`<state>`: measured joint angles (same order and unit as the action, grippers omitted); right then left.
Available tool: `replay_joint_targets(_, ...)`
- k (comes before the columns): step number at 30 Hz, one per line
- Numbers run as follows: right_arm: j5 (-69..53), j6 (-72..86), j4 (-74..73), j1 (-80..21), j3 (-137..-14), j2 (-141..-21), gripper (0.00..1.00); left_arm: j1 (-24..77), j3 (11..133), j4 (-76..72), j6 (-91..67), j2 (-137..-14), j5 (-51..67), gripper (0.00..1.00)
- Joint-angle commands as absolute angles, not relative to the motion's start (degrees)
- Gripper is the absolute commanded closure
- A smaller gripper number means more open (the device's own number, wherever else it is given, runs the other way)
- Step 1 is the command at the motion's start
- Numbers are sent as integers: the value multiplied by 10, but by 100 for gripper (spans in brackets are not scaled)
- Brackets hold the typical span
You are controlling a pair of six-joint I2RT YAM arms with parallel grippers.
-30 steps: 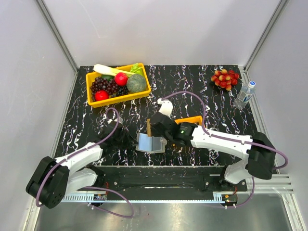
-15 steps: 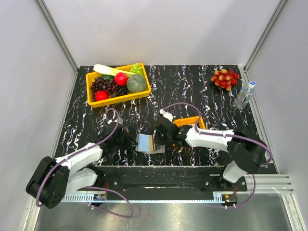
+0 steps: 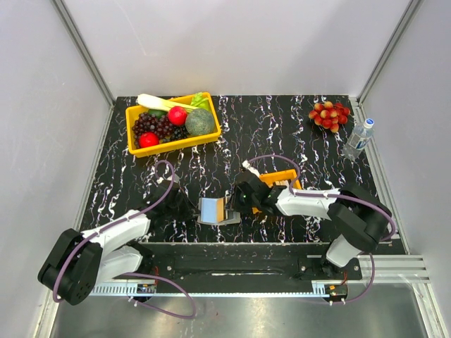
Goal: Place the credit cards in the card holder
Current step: Turn over the card slot in the card holder, then insert the credit card into the card slot.
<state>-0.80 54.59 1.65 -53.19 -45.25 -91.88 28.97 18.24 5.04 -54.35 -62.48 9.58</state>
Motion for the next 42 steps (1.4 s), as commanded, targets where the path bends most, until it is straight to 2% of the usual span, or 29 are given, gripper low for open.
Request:
replay_joint_targets(1, -11, 562, 30, -530, -439, -940, 100, 292, 181, 40, -540, -630, 92, 100)
replay_joint_targets(16, 39, 541, -24, -528, -462, -975, 100, 292, 177, 32, -543, -631, 95, 100)
replay_joint_targets(38, -124, 521, -24, -534, -532, -1039, 100, 292, 185, 23, -544, -633, 99, 100)
replay_joint_targets(42, -130, 519, -20, -533, -539, -1037, 96, 293, 185, 25, -546, -628, 99, 100)
